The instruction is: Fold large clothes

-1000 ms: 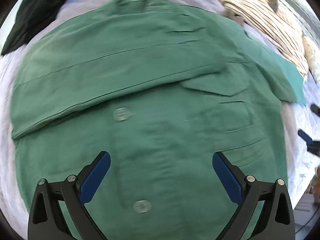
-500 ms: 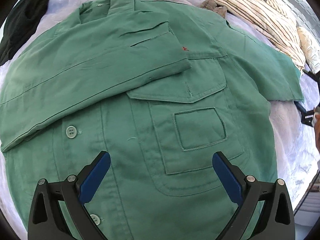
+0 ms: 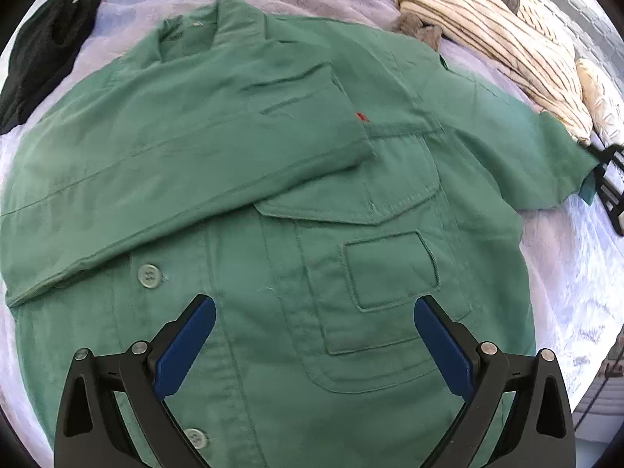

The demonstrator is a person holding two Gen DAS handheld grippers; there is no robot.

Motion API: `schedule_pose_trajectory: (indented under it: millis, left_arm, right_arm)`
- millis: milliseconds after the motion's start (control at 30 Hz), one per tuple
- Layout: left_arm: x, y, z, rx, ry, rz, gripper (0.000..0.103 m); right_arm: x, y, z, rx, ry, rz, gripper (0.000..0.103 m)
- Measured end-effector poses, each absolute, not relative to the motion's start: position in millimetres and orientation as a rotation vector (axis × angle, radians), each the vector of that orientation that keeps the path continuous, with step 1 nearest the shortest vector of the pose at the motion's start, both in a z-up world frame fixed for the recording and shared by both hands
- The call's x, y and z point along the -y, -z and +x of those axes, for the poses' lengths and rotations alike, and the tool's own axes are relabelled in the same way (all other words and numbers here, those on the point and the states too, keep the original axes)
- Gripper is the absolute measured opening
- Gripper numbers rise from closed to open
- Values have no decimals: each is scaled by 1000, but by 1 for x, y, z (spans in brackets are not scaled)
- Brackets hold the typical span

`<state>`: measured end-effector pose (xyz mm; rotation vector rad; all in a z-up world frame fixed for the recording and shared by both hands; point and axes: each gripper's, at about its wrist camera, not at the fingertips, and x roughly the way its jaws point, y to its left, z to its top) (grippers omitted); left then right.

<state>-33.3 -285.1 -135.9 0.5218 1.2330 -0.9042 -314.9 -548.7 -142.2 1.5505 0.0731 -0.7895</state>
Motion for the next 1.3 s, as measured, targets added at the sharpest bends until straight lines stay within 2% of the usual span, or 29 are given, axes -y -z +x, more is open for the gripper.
schedule_pose_trajectory:
  millis: [233, 400, 600, 733, 800, 867, 900, 1000, 1033, 1067, 1100, 1200, 1300]
  left_arm:
    - [263, 123, 4, -1179, 836, 450, 102]
    - [241, 119, 38, -1135, 746, 392, 102]
    - [207, 127, 78, -1125, 634, 335, 102]
    - [193, 135, 93, -1136, 609, 319, 102]
    - [191, 138, 95, -1135, 614, 309, 102]
    - [186, 137, 97, -1129, 618, 304, 102]
    - [184, 136, 95, -1128, 621, 301, 102]
    - [179, 136, 96, -1134, 623, 281, 102]
    - [178, 136, 97, -1134, 622, 276, 102]
    - [176, 135, 98, -1134, 617, 271, 102]
    - [174, 133, 98, -1133, 611, 265, 102]
    - [162, 129, 100, -1123, 585, 245, 102]
    - [148, 128, 106, -1111, 546, 238, 102]
  right_arm:
    - [528, 53, -191, -253, 564, 1185, 4]
    - [464, 24, -62, -484, 387, 840, 4]
    - [377, 85, 59, -803, 208, 678, 4]
    - [360, 147, 80, -994, 250, 738, 8]
    - [362, 154, 63, -956, 248, 855, 21]
    - [371, 151, 40, -887, 245, 985, 68]
    - [375, 149, 30, -845, 255, 1022, 72]
    - [391, 140, -10, -712, 412, 1143, 72]
    - [392, 140, -17, -694, 443, 1172, 56]
    - [400, 142, -21, -679, 480, 1203, 23]
    - [405, 142, -18, -687, 502, 1210, 14]
    - [405, 126, 2, -675, 471, 1122, 13]
    - [370, 94, 55, -716, 344, 879, 13]
